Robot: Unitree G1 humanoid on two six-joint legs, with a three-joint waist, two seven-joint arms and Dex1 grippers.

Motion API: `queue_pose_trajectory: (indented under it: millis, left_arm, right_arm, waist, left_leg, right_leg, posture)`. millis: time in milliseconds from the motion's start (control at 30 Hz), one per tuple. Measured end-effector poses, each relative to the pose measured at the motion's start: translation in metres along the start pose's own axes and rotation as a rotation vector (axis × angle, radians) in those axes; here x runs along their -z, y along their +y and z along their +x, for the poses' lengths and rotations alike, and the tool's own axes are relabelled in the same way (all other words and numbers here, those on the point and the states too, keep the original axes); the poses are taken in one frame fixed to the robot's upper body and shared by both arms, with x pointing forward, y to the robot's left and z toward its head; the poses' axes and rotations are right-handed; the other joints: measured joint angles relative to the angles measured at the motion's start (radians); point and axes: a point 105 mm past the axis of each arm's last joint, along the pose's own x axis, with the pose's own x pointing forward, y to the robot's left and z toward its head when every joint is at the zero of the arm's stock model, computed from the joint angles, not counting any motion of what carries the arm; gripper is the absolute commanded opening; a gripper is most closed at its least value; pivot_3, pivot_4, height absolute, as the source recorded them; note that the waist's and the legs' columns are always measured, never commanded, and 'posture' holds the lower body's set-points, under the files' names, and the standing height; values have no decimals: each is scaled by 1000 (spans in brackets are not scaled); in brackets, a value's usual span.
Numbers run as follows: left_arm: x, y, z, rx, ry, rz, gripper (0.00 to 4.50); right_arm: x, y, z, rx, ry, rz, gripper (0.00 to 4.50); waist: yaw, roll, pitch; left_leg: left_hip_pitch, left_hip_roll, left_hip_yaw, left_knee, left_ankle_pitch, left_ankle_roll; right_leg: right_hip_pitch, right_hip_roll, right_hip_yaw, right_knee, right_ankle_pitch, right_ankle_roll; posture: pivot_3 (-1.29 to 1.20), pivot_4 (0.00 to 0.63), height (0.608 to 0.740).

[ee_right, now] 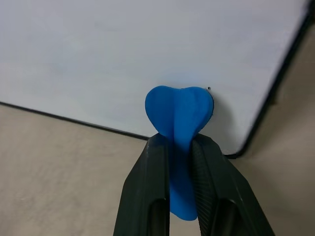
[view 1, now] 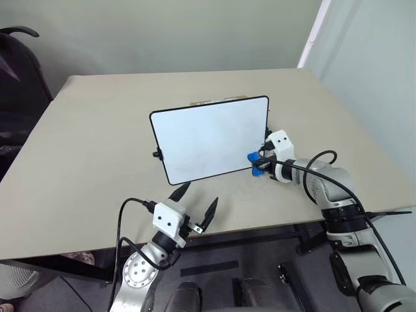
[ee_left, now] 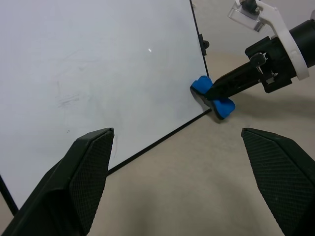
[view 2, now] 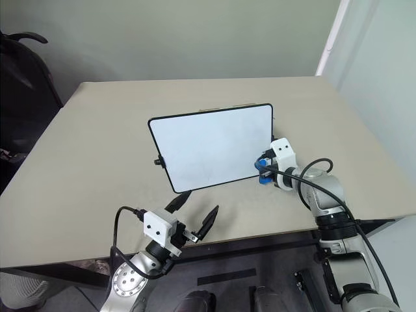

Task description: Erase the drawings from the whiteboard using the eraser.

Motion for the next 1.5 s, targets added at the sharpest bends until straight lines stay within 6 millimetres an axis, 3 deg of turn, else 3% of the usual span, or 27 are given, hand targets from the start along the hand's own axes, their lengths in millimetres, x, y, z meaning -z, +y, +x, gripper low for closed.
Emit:
queue_pose_trajectory:
  millis: [167, 433, 667, 800, 1000, 1267, 1500]
  left_arm:
    - [-1, 1, 2, 1, -6, 3, 4500]
    - [0, 0, 3, 1, -6, 0, 4500]
    - [0, 0, 3, -2, -6, 0, 4500]
    - [0, 0, 2, -3, -5, -1, 4500]
    - [0, 1, 2, -3, -4, -1, 4500]
    - [2, 0, 2, -1, 1, -5, 4500]
    - [4, -3, 3, 7, 4, -12, 4500]
  right_arm:
    - [-2, 3, 1, -8, -6, 0, 581]
    - [-29, 38, 15, -100, -59, -61, 581]
    - [-32, 38, 15, -100, -71, -70, 581]
    - [-27, 24, 7, -59, -58, -73, 581]
    - [-12, -6, -23, 40, -27, -81, 581]
    - [-9, -33, -68, 133, 23, -26, 581]
    - [26, -70, -78, 246, 188, 117, 581]
  waist:
    - [-2, 0, 0]
    - [-12, 0, 0]
    - [-9, 0, 0]
    - [-5, 0, 0]
    - [7, 0, 0]
    - [7, 0, -1]
    - [7, 0, 0]
  left_leg:
    - [0, 0, 0, 0, 2, 3]
    - [2, 0, 0, 0, 2, 3]
    - [0, 0, 0, 0, -2, -3]
    - [0, 0, 0, 0, -1, -3]
    - [0, 0, 1, 1, 0, 0]
    - [1, 0, 2, 1, 2, 2]
    - [1, 0, 2, 1, 2, 3]
  right_leg:
    - [0, 0, 0, 0, 0, 1]
    - [-3, 0, 0, -1, 3, 8]
    - [-7, 0, -1, -1, 6, 3]
    - [-7, 0, -1, -1, 9, -2]
    - [-2, -1, -1, -2, 7, 0]
    - [1, -1, 0, -3, -2, 15]
    - [0, -1, 1, -3, -2, 15]
  posture:
    - [0, 150, 730]
    - [0, 150, 730]
    - [0, 150, 730]
    - [0, 150, 730]
    - [0, 150, 730]
    - [0, 150, 730]
    - [0, 150, 730]
